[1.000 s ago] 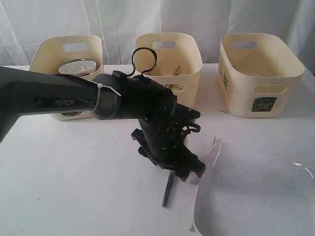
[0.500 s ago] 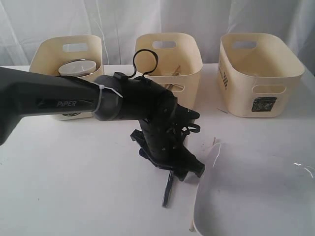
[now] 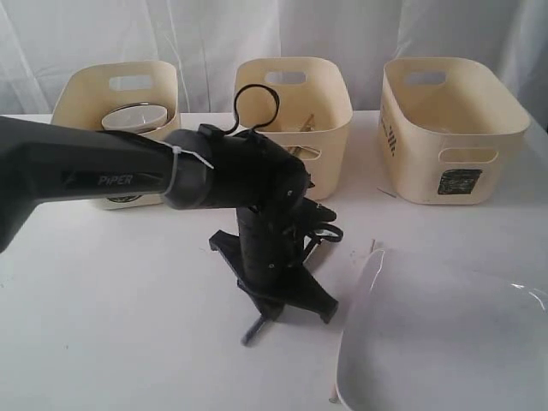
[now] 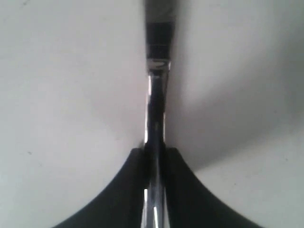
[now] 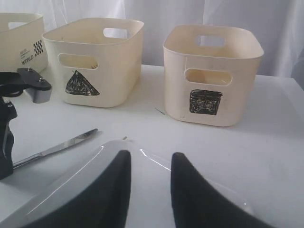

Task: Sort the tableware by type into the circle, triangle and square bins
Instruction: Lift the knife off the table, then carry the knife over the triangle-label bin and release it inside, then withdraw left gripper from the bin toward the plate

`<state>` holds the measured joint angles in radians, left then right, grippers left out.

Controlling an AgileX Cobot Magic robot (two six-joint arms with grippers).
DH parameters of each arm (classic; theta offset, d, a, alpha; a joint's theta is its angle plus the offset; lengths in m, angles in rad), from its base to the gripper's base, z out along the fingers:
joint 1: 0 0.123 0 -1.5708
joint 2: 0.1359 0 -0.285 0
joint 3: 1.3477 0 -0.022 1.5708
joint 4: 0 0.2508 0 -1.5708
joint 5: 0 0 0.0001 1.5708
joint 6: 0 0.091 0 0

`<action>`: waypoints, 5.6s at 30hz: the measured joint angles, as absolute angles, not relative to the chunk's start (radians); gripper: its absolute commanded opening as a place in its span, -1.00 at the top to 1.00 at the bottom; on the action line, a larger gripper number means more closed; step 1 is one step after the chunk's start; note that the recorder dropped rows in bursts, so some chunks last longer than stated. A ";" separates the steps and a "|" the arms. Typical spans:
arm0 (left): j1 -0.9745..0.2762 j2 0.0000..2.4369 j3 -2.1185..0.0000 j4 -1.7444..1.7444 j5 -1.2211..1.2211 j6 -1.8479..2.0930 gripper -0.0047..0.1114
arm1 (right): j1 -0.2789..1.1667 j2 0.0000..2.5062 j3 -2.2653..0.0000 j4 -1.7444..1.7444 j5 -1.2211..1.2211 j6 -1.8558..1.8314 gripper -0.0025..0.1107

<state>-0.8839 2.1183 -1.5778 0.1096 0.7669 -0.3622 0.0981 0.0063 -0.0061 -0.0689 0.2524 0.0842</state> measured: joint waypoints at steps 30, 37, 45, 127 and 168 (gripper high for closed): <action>-0.884 1.970 -1.627 0.176 0.730 -0.345 0.92 | 0.098 0.006 -0.006 -0.069 0.252 0.084 0.45; -0.884 1.886 -1.692 0.193 0.659 -0.312 0.92 | 0.098 0.006 -0.006 -0.069 0.252 0.084 0.45; -0.882 1.873 -1.809 0.316 0.598 -0.306 0.92 | 0.098 0.006 -0.006 -0.069 0.252 0.084 0.45; -0.778 1.613 -1.460 0.147 0.628 -0.070 0.42 | 0.098 0.006 -0.006 -0.069 0.252 0.084 0.45; -1.144 1.692 -0.955 -0.089 0.227 -0.061 0.02 | 0.098 0.006 -0.006 -0.069 0.252 0.084 0.45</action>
